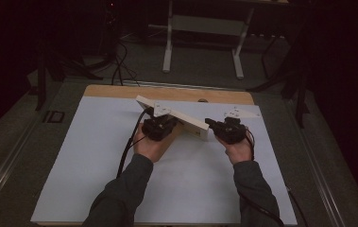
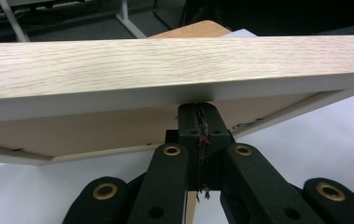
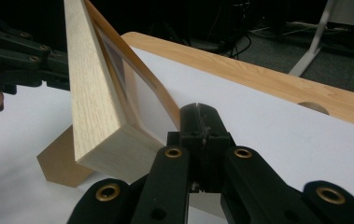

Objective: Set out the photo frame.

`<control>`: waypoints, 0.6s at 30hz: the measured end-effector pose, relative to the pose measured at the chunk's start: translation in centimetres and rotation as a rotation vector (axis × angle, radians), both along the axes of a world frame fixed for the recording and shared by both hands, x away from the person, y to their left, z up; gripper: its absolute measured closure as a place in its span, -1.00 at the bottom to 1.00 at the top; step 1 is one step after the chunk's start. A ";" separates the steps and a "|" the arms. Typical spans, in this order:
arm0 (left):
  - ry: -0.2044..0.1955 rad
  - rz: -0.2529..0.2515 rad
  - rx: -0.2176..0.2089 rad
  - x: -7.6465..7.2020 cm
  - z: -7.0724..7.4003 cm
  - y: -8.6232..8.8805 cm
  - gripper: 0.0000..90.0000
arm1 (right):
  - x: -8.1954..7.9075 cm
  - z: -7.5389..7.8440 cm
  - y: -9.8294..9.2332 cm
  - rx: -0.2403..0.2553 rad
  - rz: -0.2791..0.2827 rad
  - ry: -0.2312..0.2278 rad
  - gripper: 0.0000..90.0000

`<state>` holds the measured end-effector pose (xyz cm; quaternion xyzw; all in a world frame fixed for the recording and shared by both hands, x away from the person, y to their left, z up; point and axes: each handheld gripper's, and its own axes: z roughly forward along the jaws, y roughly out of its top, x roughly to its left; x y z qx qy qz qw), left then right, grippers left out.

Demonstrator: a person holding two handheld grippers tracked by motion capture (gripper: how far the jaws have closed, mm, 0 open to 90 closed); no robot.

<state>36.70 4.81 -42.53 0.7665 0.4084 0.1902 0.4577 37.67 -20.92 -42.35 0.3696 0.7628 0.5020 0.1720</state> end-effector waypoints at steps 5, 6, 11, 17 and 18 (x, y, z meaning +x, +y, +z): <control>-0.002 -0.009 0.011 -0.2 0.1 -0.5 1.00 | -0.1 0.1 0.1 0.000 0.006 -0.004 1.00; -0.002 -0.010 0.012 -0.2 0.2 -0.5 1.00 | -0.2 0.2 0.1 0.001 0.008 -0.003 1.00; -0.001 -0.010 0.014 -0.3 0.2 -0.6 1.00 | -0.4 0.2 0.3 -0.001 0.020 -0.005 1.00; -0.006 -0.013 0.012 -0.3 0.4 -0.5 1.00 | -0.8 0.3 0.8 -0.004 0.048 -0.014 1.00; -0.006 -0.012 0.014 -0.3 0.4 -0.5 1.00 | -0.9 0.3 0.9 -0.005 0.052 -0.014 1.00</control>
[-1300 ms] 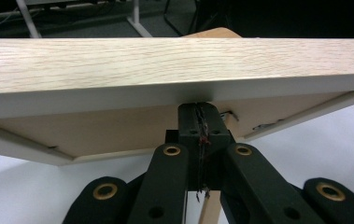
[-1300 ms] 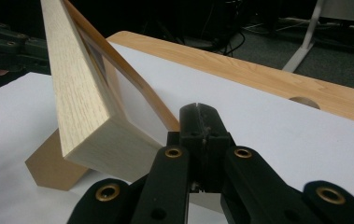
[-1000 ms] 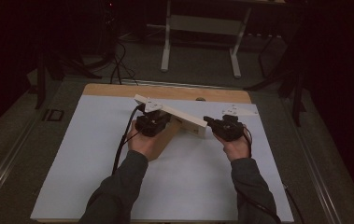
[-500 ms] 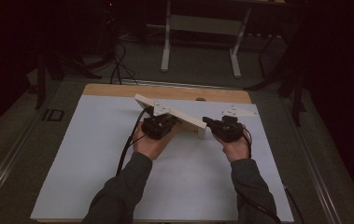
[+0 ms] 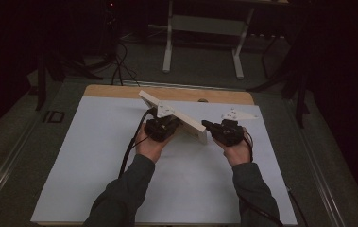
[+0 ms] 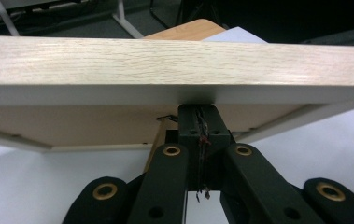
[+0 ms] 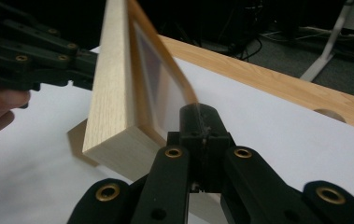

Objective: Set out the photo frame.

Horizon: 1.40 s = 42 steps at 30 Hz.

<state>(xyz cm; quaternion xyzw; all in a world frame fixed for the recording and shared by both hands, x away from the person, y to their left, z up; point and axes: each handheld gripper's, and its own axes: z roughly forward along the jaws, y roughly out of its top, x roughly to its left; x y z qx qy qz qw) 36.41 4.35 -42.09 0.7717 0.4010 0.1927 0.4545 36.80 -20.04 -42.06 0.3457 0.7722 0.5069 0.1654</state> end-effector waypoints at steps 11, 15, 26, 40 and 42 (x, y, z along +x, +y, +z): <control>-0.002 -0.027 0.013 -0.1 0.1 0.1 1.00 | -0.6 0.5 0.8 -0.015 0.059 -0.009 1.00; 0.000 -0.032 0.016 0.0 0.1 0.1 1.00 | -0.9 0.5 1.1 -0.022 0.082 -0.011 1.00; 0.006 -0.044 0.031 0.2 0.2 0.1 1.00 | -1.6 0.7 2.1 -0.046 0.147 -0.019 1.00; 0.014 -0.063 0.034 0.4 0.1 0.3 1.00 | -2.2 1.1 3.1 -0.051 0.194 -0.033 1.00; 0.013 -0.067 0.033 0.4 0.1 0.3 1.00 | -2.3 1.1 3.2 -0.051 0.202 -0.033 1.00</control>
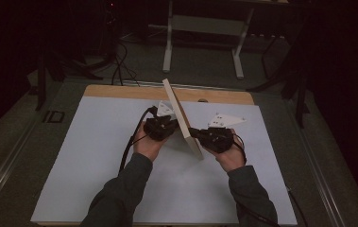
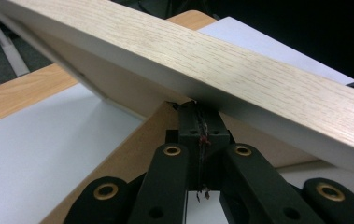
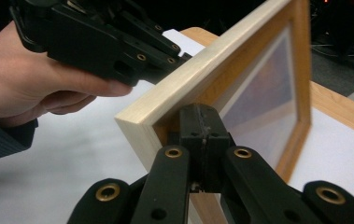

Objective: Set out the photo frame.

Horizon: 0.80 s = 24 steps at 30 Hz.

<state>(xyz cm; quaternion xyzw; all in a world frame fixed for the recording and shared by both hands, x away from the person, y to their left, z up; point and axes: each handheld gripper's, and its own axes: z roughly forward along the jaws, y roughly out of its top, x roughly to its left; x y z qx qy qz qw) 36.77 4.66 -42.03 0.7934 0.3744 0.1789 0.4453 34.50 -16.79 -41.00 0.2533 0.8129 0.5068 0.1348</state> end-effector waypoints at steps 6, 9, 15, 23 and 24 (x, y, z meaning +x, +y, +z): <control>0.001 -0.024 -0.003 0.0 0.0 0.0 1.00 | -0.1 -0.1 0.6 -0.001 0.016 0.001 1.00; 0.002 -0.032 -0.005 0.0 -0.1 0.2 1.00 | -0.1 -0.1 1.0 -0.002 0.023 0.004 1.00; 0.014 -0.060 -0.031 0.1 -0.3 0.7 1.00 | -0.2 -0.3 1.7 0.004 0.030 0.006 1.00; 0.011 -0.071 -0.044 0.2 -0.5 1.3 0.91 | -0.2 -0.3 2.0 -0.006 0.031 -0.002 1.00; 0.012 -0.068 -0.047 0.1 -0.5 1.4 0.86 | -0.2 -0.3 2.0 -0.009 0.028 -0.002 1.00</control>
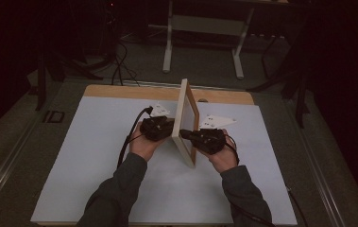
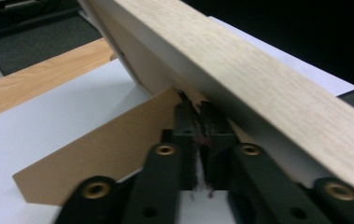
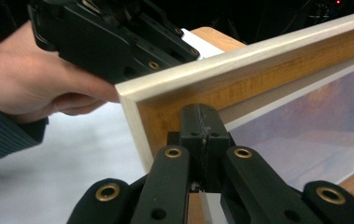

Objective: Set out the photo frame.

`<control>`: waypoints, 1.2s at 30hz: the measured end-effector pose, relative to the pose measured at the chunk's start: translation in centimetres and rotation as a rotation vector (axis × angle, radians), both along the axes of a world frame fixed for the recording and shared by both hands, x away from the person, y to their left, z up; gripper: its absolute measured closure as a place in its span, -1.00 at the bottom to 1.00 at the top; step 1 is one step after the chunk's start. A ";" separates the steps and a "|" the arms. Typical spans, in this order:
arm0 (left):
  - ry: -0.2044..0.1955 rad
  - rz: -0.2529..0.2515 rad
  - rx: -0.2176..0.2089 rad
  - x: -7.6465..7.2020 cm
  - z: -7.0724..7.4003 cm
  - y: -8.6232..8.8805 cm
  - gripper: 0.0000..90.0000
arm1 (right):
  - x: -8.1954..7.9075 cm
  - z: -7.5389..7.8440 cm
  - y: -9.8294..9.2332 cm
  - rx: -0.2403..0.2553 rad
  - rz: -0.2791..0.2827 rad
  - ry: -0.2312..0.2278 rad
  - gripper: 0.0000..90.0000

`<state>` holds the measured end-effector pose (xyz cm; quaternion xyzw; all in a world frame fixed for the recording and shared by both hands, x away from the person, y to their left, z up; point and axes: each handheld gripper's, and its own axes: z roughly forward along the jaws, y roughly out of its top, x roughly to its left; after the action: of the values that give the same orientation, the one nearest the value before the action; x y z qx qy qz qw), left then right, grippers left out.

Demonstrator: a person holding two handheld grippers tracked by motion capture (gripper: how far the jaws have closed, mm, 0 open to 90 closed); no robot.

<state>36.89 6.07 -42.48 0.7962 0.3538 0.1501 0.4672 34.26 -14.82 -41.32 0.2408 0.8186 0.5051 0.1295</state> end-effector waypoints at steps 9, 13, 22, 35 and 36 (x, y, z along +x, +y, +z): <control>0.014 0.021 -0.008 -0.6 0.4 1.0 0.61 | 0.2 -0.5 -0.8 -0.023 -0.030 0.005 0.99; 0.024 0.022 -0.036 -0.7 0.6 1.6 0.46 | 0.2 -0.6 -1.4 -0.025 -0.043 0.006 0.94; 0.014 0.010 -0.065 -1.9 1.0 2.7 0.30 | 0.2 -1.0 -2.3 -0.035 -0.056 0.018 0.90; 0.021 0.024 -0.113 -3.1 1.0 4.3 0.03 | 0.2 -1.2 -2.7 -0.036 -0.072 0.020 0.78; 0.026 0.022 -0.126 -3.2 0.9 4.4 0.02 | 0.2 -1.3 -2.6 -0.036 -0.072 0.022 0.77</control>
<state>33.70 10.49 -41.54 0.7632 0.3774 0.1226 0.5100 34.49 -17.46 -42.61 0.2731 0.8199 0.4824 0.1429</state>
